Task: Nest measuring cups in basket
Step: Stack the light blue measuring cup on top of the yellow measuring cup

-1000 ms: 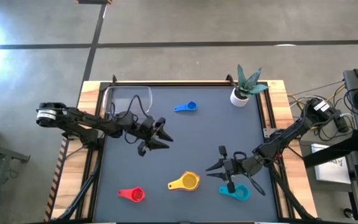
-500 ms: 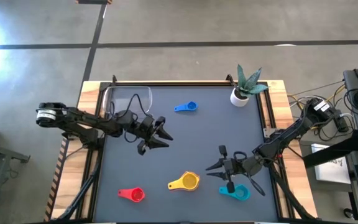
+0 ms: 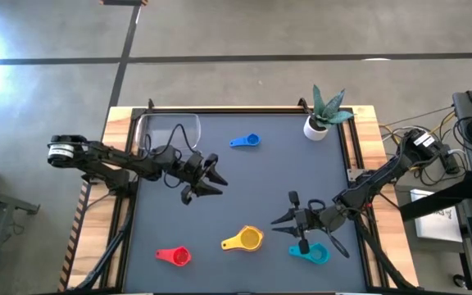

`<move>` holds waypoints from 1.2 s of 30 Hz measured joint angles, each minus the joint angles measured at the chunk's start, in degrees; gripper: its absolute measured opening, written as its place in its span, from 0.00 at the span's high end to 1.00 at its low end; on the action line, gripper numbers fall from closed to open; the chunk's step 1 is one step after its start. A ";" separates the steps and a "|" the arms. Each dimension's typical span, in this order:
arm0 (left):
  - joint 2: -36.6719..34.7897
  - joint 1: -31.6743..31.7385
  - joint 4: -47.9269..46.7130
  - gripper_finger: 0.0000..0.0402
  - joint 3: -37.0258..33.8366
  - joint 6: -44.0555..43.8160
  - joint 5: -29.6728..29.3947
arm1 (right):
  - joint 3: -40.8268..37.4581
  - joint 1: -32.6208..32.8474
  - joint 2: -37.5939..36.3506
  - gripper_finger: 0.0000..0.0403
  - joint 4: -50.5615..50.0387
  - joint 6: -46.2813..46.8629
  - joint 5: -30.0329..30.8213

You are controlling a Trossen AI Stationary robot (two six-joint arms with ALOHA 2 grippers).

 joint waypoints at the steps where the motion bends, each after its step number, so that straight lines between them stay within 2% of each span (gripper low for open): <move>1: 0.00 0.00 0.00 0.63 0.00 -0.02 0.00 | 0.00 0.00 0.00 0.83 0.02 0.00 0.00; 15: -0.03 0.70 -0.04 0.63 0.00 -0.35 0.22 | 0.00 0.00 0.00 0.83 0.00 -0.04 0.00; 28: -7.33 12.36 -0.48 0.63 -0.02 -8.11 15.40 | 0.00 0.00 0.00 0.83 -0.03 0.00 0.00; 32: -10.62 14.44 -3.42 0.63 -0.02 -8.46 16.84 | 0.00 0.00 0.00 0.83 -0.02 0.00 0.00; 36: -12.43 13.52 -6.16 0.63 -0.63 -5.47 16.42 | 0.00 0.00 0.00 0.83 -0.01 0.36 0.00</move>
